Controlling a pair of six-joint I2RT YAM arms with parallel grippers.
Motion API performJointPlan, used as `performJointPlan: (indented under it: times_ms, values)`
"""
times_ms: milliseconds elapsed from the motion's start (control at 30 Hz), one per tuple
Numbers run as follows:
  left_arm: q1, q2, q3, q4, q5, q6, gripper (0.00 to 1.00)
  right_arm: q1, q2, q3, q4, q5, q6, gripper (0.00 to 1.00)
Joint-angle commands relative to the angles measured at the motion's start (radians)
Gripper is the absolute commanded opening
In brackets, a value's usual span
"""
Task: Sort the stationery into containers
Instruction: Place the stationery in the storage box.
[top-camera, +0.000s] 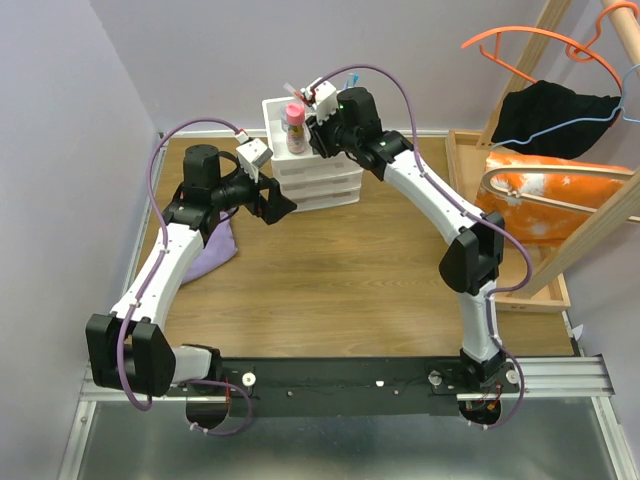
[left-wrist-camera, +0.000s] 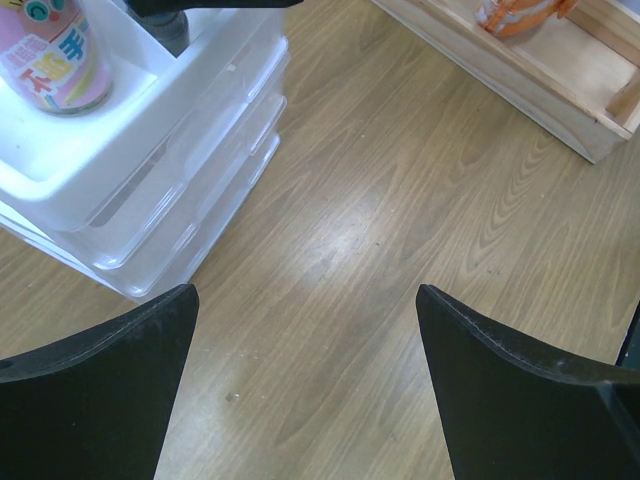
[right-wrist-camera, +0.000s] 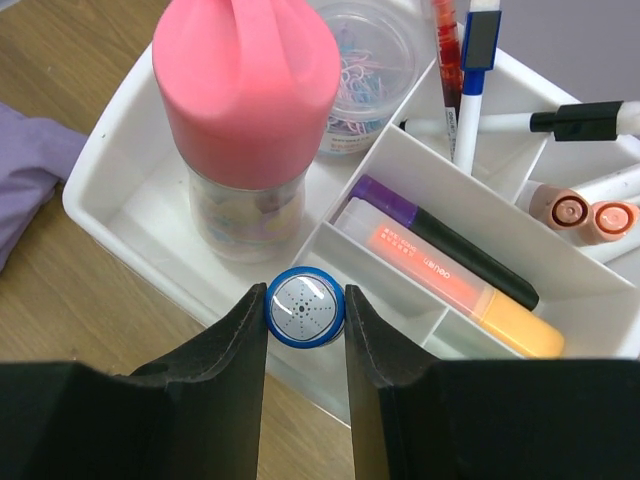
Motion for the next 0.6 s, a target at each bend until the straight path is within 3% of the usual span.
performJointPlan:
  times_ms: [0,200,567]
  values:
    - [0.008,0.003,0.033,0.020,-0.004,-0.001,0.99,0.005,0.025,0.048,-0.032,0.021,-0.011,0.34]
    - [0.013,0.003,0.027,0.025,0.001,-0.004,0.99,0.005,0.008,0.042,-0.026,0.044,0.003,0.53]
    - [0.013,-0.026,0.018,0.036,0.005,-0.018,0.99,0.003,-0.086,-0.012,-0.032,0.075,0.044,0.64]
